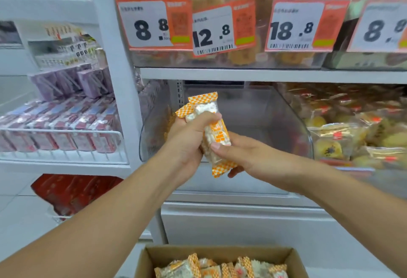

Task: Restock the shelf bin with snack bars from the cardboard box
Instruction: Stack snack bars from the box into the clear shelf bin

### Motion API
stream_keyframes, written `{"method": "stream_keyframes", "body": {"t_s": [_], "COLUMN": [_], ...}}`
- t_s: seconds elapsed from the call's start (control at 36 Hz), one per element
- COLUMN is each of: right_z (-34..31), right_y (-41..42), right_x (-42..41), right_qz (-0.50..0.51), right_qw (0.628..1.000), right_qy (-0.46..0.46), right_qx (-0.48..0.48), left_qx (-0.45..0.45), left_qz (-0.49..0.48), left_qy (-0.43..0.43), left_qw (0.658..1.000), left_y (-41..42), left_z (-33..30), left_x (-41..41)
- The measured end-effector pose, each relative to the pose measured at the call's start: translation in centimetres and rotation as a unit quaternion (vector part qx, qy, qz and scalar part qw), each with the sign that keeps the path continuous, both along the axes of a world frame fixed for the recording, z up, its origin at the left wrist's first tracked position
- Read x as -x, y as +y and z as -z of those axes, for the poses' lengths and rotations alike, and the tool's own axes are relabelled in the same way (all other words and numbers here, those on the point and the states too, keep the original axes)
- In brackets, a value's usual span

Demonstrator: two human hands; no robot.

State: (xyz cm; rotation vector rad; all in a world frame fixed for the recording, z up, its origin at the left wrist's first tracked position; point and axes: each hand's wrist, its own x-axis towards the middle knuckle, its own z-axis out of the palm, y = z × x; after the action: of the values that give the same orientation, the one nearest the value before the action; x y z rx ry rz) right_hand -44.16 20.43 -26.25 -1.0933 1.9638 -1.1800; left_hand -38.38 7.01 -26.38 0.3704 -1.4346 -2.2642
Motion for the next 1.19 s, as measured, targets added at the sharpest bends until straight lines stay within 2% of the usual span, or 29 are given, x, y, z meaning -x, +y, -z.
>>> {"method": "stream_keyframes", "body": {"t_s": [0.08, 0.14, 0.28, 0.36, 0.44, 0.61, 0.72, 0.78, 0.83, 0.89, 0.92, 0.97, 1.0, 1.03, 1.14, 1.19], "right_z": [0.3, 0.4, 0.3, 0.5, 0.9, 1.5, 1.2, 0.8, 0.5, 0.4, 0.5, 1.2, 1.7, 2.4, 4.9, 5.7], "right_y": [-0.6, -0.6, 0.5, 1.2, 1.5, 0.6, -1.0, -2.1, -3.3, -4.5, -5.2, -6.6, -7.3, -8.0, -10.3, -11.1], "right_x": [0.2, 0.5, 2.6, 4.0, 4.4, 5.0, 6.0, 6.8, 7.9, 9.1, 9.6, 10.2, 10.3, 10.4, 9.8, 9.5], "right_qz": [0.020, 0.028, 0.091, 0.141, 0.143, 0.113, 0.074, 0.064, 0.050, 0.034, 0.026, 0.004, -0.007, -0.014, -0.003, 0.005], "right_qw": [0.995, 0.989, 0.980, 0.980, 0.983, 0.978, 0.986, 0.985, 0.981, 0.972, 0.965, 0.949, 0.941, 0.934, 0.915, 0.906], "right_qy": [-0.083, -0.121, -0.137, -0.064, 0.003, 0.176, 0.140, 0.153, 0.187, 0.231, 0.256, 0.297, 0.312, 0.326, 0.370, 0.389], "right_qx": [0.053, 0.079, 0.114, 0.123, 0.114, 0.030, 0.048, 0.045, 0.017, -0.027, -0.052, -0.106, -0.129, -0.145, -0.162, -0.166], "left_qx": [-0.036, -0.029, 0.067, 0.115, 0.118, 0.184, 0.188, 0.192, 0.238, 0.356, 0.445, 0.636, 0.698, 0.732, 0.760, 0.769], "left_qz": [-0.002, -0.002, 0.001, 0.041, 0.087, 0.040, 0.019, 0.012, -0.014, -0.073, -0.104, -0.116, -0.089, -0.058, -0.012, -0.018], "left_qy": [-0.001, 0.005, -0.032, -0.068, -0.079, -0.063, -0.059, -0.065, -0.094, -0.160, -0.192, -0.203, -0.189, -0.190, -0.279, -0.283], "left_qw": [0.999, 1.000, 0.997, 0.990, 0.986, 0.980, 0.980, 0.979, 0.967, 0.918, 0.869, 0.735, 0.685, 0.652, 0.586, 0.573], "left_y": [-0.1, -0.4, -2.9, -4.1, -4.0, -3.5, -4.5, -5.3, -6.0, -6.7, -7.0, -7.3, -7.2, -7.1, -6.5, -6.3], "left_z": [-0.3, -0.2, -0.3, -0.1, -0.2, 0.2, 0.3, 0.4, 0.6, 1.0, 1.4, 2.2, 2.7, 3.1, 4.0, 4.2], "left_x": [0.4, 0.4, -0.6, -1.6, -2.2, -1.4, -1.4, -1.4, -1.2, -1.3, -1.6, -2.7, -3.2, -3.7, -4.5, -4.4]}}
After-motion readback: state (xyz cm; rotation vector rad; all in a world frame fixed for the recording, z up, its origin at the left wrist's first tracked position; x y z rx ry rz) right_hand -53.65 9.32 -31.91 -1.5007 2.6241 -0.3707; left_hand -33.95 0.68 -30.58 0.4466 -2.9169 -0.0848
